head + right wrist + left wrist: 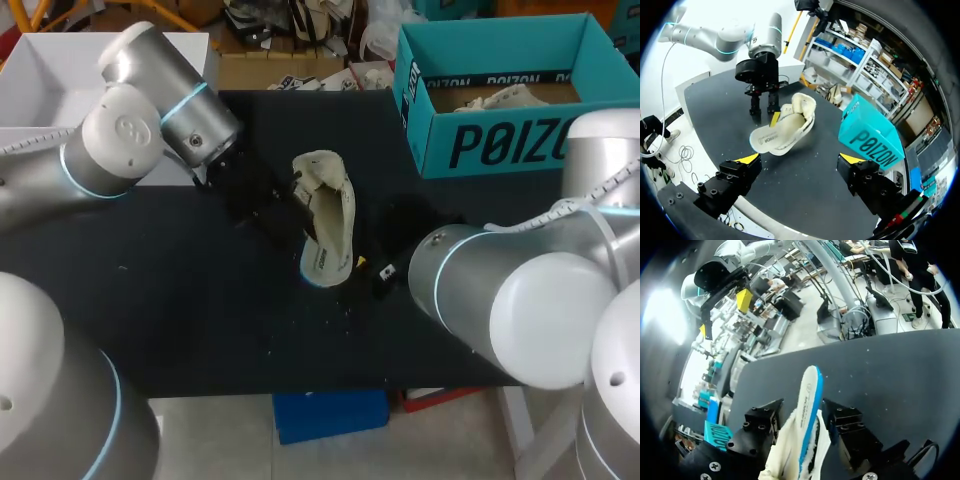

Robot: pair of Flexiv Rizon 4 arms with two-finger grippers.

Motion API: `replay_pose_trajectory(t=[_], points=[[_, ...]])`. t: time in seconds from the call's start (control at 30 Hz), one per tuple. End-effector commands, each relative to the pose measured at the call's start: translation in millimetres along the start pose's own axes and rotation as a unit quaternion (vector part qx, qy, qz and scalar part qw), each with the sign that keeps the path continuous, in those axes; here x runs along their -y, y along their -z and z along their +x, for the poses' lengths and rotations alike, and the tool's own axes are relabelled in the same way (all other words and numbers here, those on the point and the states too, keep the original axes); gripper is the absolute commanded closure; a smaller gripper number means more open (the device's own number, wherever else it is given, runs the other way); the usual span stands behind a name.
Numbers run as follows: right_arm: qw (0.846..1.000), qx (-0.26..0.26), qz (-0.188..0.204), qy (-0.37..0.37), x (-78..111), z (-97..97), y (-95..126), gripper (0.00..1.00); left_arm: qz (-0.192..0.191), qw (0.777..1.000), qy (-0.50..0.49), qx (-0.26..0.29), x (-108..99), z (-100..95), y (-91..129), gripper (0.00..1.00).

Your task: Take the shoe out of the shoebox, open the shoe tongue, remove and reinsert the insole, then place the shoe into the shoebox

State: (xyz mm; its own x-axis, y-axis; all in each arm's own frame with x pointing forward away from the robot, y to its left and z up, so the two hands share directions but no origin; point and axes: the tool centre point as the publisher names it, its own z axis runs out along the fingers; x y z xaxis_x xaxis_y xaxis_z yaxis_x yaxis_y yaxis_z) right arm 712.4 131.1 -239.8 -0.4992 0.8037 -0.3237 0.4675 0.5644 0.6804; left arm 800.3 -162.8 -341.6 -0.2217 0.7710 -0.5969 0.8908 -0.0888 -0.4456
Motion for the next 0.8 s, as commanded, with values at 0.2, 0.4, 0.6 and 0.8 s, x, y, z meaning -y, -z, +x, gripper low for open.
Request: replay_pose_trajectory(t=[0.2, 0.4, 0.6, 0.8], points=[[1.000, 0.000, -0.001, -0.001, 1.1, 1.1, 0.9, 0.00, -0.012, 1.000, 0.005, -0.024, 3.9, 7.3, 1.1, 0.51], [1.000, 0.000, -0.001, -0.001, 1.1, 1.1, 0.9, 0.00, -0.031, 0.998, 0.000, -0.047, 6.1, 10.1, -11.4, 0.52], [1.000, 0.000, -0.001, -0.001, 1.1, 1.1, 0.9, 0.00, -0.074, 0.997, -0.002, -0.021, 3.7, 11.7, -15.6, 0.60], [1.000, 0.000, -0.001, -0.001, 1.1, 1.1, 0.9, 0.00, -0.087, 0.996, -0.006, 0.002, 1.7, 11.1, -17.2, 0.69]])
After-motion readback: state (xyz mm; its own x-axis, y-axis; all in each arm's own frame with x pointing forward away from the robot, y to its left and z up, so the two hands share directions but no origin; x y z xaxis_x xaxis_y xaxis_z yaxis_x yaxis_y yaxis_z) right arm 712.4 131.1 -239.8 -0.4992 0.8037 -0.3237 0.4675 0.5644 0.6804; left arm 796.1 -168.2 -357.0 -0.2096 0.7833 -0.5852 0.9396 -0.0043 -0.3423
